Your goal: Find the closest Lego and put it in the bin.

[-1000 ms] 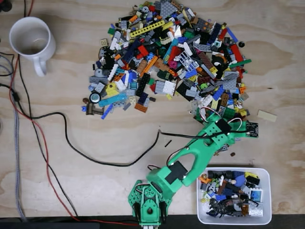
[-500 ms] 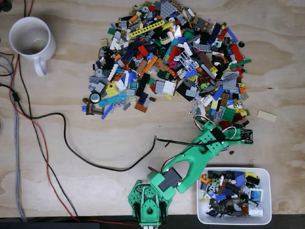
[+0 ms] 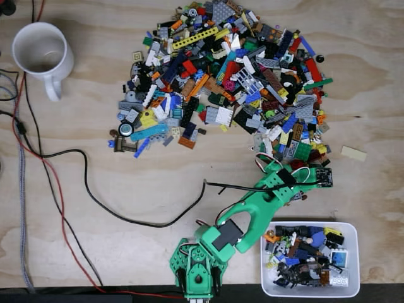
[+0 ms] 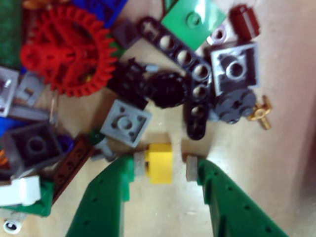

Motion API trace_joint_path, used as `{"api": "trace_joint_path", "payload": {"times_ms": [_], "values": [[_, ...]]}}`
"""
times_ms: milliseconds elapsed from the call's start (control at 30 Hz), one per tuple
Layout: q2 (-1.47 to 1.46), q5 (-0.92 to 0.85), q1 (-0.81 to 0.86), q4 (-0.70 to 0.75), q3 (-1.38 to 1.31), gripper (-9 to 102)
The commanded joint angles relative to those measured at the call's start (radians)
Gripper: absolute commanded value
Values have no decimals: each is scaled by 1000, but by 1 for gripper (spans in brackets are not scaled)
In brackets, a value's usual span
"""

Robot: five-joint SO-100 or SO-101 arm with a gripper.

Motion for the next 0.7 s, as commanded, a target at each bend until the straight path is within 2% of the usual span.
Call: {"api": "trace_joint_path", "payload": {"times_ms": [0,200,300,400,533,667], "values": [[5,-6,-20,-32,9,10],[2,11,-40,-32,-26,0],[51,20,-63,52,-120,0],[135,14,-58,210,-291,1],[247,-64,26,383,-460,2],[307,-193,204,420,-460,2]]}}
